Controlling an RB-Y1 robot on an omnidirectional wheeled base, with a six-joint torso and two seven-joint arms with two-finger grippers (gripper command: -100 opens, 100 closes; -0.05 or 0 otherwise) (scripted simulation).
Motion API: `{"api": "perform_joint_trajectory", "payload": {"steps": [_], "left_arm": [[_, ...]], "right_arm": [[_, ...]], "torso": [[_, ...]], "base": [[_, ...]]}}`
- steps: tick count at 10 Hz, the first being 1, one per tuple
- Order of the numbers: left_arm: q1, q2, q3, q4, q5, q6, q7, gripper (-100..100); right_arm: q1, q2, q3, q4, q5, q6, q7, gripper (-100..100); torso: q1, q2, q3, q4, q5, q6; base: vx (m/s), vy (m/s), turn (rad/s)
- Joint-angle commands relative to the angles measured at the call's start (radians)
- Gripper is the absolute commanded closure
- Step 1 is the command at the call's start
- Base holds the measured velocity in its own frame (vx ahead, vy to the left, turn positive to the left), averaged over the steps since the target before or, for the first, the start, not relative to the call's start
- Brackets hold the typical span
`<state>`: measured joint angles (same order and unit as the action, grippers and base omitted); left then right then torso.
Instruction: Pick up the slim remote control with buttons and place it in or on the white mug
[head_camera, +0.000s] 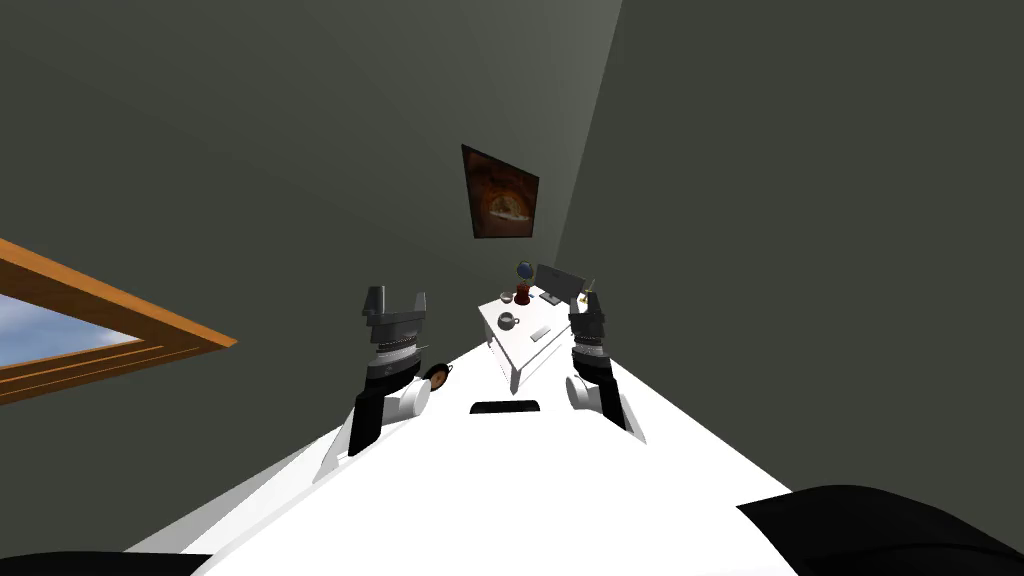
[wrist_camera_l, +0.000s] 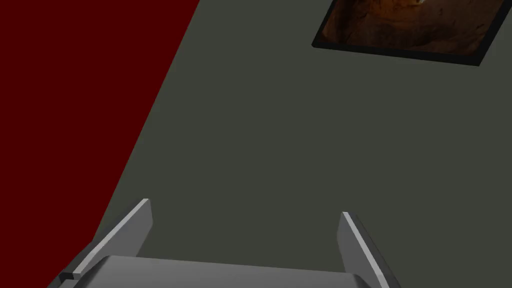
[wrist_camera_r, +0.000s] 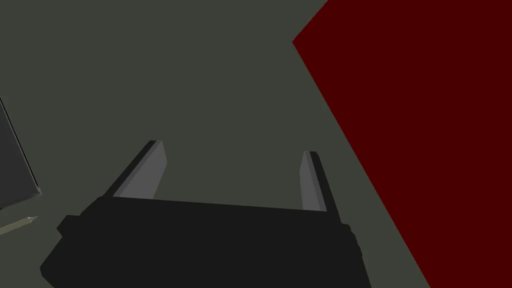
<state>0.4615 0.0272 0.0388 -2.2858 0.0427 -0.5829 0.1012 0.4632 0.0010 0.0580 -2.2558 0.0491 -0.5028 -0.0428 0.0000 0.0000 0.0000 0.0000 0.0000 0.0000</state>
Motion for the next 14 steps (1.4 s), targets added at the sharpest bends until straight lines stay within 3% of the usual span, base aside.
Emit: {"api": "perform_joint_trajectory", "payload": {"steps": [1, 7, 12, 14], "left_arm": [[0.0, 0.0, 0.0, 0.0, 0.0, 0.0, 0.0, 0], [0.0, 0.0, 0.0, 0.0, 0.0, 0.0, 0.0, 0], [0.0, 0.0, 0.0, 0.0, 0.0, 0.0, 0.0, 0], [0.0, 0.0, 0.0, 0.0, 0.0, 0.0, 0.0, 0]], "right_arm": [[0.009, -0.03, -0.003, 0.003, 0.0, 0.0, 0.003, -100], [0.094, -0.203, -0.029, 0.054, 0.006, 0.002, 0.048, -100], [0.191, -0.349, -0.049, 0.159, 0.033, 0.012, 0.129, -100], [0.21, -0.376, -0.051, 0.187, 0.041, 0.015, 0.149, -100]], "torso": [[0.0, 0.0, 0.0, 0.0, 0.0, 0.0], [-0.005, 0.004, 0.002, 0.001, -0.001, 0.0], [-0.006, 0.005, 0.003, 0.001, -0.001, -0.001], [-0.005, 0.003, 0.002, 0.001, -0.001, 0.001]], "base": [[-0.011, -0.008, 0.049], [-0.045, -0.05, 0.149], [-0.079, -0.07, 0.338], [-0.043, -0.037, 0.176]]}}
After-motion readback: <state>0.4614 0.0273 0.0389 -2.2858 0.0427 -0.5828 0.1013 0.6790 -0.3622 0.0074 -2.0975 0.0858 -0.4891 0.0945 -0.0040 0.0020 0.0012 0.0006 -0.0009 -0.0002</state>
